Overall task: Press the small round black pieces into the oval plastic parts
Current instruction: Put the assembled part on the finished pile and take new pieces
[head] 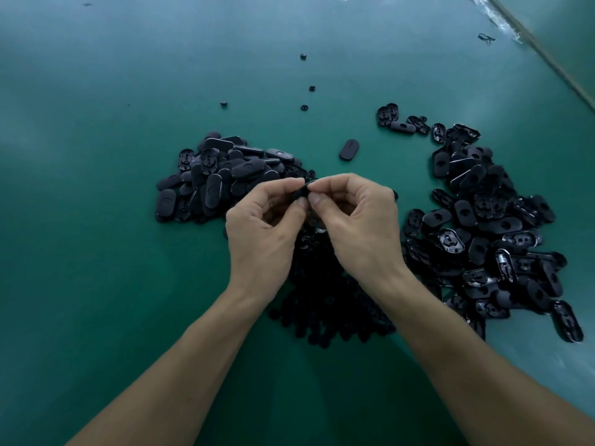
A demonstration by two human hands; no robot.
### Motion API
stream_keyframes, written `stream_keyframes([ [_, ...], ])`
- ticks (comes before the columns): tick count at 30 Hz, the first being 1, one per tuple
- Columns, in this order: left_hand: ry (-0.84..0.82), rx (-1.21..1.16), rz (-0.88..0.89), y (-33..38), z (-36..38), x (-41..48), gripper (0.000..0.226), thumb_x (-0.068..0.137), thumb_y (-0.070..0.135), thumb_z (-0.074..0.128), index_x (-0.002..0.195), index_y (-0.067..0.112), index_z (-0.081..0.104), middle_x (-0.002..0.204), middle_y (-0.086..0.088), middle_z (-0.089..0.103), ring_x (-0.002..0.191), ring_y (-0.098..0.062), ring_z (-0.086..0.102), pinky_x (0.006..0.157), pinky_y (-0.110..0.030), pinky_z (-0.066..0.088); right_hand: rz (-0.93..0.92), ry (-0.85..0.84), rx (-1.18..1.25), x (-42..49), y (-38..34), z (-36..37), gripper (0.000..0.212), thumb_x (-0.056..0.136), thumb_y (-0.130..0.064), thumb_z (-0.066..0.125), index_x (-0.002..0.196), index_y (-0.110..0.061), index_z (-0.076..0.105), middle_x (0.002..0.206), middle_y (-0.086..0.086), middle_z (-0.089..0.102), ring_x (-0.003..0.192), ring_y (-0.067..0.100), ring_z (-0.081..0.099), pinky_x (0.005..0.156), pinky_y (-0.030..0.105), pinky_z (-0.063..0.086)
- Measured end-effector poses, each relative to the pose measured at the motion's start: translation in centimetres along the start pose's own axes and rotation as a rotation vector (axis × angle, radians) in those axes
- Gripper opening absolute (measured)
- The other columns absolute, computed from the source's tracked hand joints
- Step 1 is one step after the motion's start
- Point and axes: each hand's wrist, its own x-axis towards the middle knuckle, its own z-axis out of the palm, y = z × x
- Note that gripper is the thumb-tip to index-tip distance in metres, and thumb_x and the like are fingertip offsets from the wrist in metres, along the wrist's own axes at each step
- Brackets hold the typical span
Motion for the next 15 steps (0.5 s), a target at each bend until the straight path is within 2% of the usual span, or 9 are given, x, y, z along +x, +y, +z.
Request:
stream_keyframes([
  [3,0.010,0.015,-0.006,-0.1,0.0,0.0,0.024,0.091,-0.002,0.067,0.101,0.019,0.072,0.089,0.006,0.076,0.086,-0.009,0.072,0.078,-0.021,0.056,-0.031,0.001,-0.019,-0.2,-0.2,0.0,0.013,0.088,-0.008,0.074,0.094,-0.018,0.077,0.083,-0.010,0.075,0.077,0.004,0.073,0.076,0.028,0.061],
  [8,0.021,-0.005,-0.013,-0.1,-0.2,0.1,0.016,0.095,0.007,0.067,0.102,0.021,0.071,0.095,-0.003,0.075,0.090,-0.021,0.072,0.083,-0.036,0.059,-0.068,-0.005,-0.036,-0.6,-0.8,0.1,0.016,0.089,-0.007,0.072,0.099,-0.017,0.079,0.089,-0.011,0.076,0.081,-0.001,0.071,0.076,0.016,0.056],
  [13,0.008,-0.073,-0.021,0.0,-0.2,0.2,0.018,0.094,0.004,0.069,0.103,0.019,0.070,0.091,0.002,0.075,0.086,-0.013,0.071,0.079,-0.024,0.056,-0.065,-0.020,-0.023,-0.6,-1.1,-0.3,0.020,0.088,-0.003,0.072,0.101,-0.016,0.079,0.095,-0.005,0.074,0.084,-0.001,0.069,0.076,0.010,0.051],
  [15,0.006,-0.085,-0.025,0.0,-0.2,0.3,0.019,0.093,0.004,0.069,0.103,0.020,0.070,0.092,0.001,0.075,0.086,-0.014,0.071,0.079,-0.025,0.057,-0.088,-0.034,-0.049,-0.7,-1.2,-0.4,0.019,0.088,-0.004,0.072,0.101,-0.016,0.080,0.094,-0.006,0.070,0.084,-0.003,0.066,0.073,0.005,0.048],
])
